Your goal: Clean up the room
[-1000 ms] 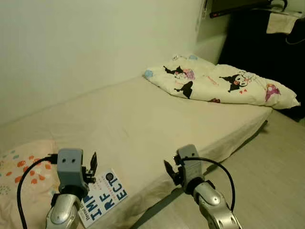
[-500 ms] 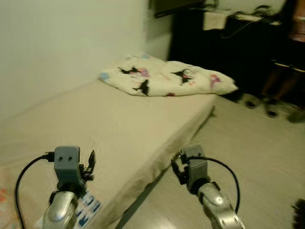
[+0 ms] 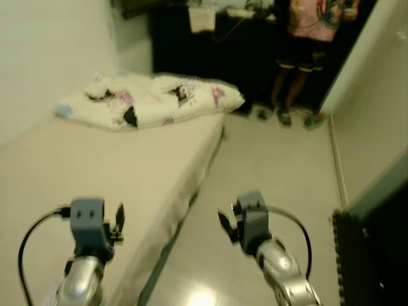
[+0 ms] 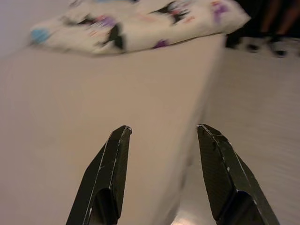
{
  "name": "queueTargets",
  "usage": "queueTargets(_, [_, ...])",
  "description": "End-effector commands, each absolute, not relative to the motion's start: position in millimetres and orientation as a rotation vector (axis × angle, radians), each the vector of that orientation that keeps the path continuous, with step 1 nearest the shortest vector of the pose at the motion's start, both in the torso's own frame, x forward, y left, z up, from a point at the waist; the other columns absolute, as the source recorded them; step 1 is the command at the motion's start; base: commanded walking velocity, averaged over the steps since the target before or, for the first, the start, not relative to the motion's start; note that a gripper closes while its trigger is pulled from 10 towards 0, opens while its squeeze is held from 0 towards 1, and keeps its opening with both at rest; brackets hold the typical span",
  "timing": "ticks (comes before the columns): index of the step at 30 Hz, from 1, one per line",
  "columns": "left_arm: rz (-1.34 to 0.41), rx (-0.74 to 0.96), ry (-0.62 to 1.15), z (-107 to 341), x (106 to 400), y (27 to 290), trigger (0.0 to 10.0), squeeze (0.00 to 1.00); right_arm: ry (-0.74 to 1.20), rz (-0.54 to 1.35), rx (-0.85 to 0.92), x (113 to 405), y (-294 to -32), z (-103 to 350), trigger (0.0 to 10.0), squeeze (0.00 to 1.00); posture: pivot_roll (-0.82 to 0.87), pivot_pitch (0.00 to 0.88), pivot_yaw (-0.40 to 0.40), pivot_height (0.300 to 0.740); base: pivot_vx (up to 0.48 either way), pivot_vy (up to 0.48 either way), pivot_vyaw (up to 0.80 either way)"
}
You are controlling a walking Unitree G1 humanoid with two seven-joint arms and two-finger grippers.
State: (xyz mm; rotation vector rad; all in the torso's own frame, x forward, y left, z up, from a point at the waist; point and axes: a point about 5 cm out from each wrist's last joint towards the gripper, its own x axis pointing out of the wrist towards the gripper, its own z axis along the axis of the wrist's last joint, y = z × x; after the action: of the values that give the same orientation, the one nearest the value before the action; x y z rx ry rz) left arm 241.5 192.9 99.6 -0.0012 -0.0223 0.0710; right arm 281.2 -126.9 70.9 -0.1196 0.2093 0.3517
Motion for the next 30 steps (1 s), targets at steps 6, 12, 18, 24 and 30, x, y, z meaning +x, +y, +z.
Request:
queueTargets(6, [0.076, -0.004, -0.022, 98.2, 241.0, 189.5, 10.0, 0.00, 0.233, 0.362, -0.126, 278.7, -127.8, 67.4, 10.0, 0.00, -0.05, 0.073, -0.039, 0.733, 0.000, 0.000, -0.80])
queueTargets(12, [0.088, -0.004, -0.028, 98.2, 240.9, 190.4, 10.0, 0.00, 0.232, 0.367, -0.128, 279.5, -127.2, 67.4, 10.0, 0.00, -0.05, 0.072, -0.043, 0.733, 0.000, 0.000, -0.80])
queueTargets(18, [0.094, -0.004, -0.030, 98.0, 240.0, 190.1, 10.0, 0.00, 0.232, 0.373, -0.128, 280.3, -126.2, 67.5, 10.0, 0.00, -0.05, 0.071, -0.046, 0.733, 0.000, 0.000, -0.80])
queueTargets(24, [0.092, -0.007, -0.027, 96.8, 238.5, 189.4, 10.0, 0.00, 0.242, 0.383, -0.128, 279.9, -126.2, 65.6, 10.0, 0.00, -0.05, 0.072, -0.047, 0.733, 0.000, 0.000, -0.61])
queueTargets(30, [0.094, 0.004, -0.018, 94.8, 237.6, 187.4, 10.0, 0.00, 0.246, 0.391, -0.123, 279.1, -125.1, 63.8, 10.0, 0.00, -0.05, 0.074, -0.045, 0.733, 0.000, 0.000, 0.00])
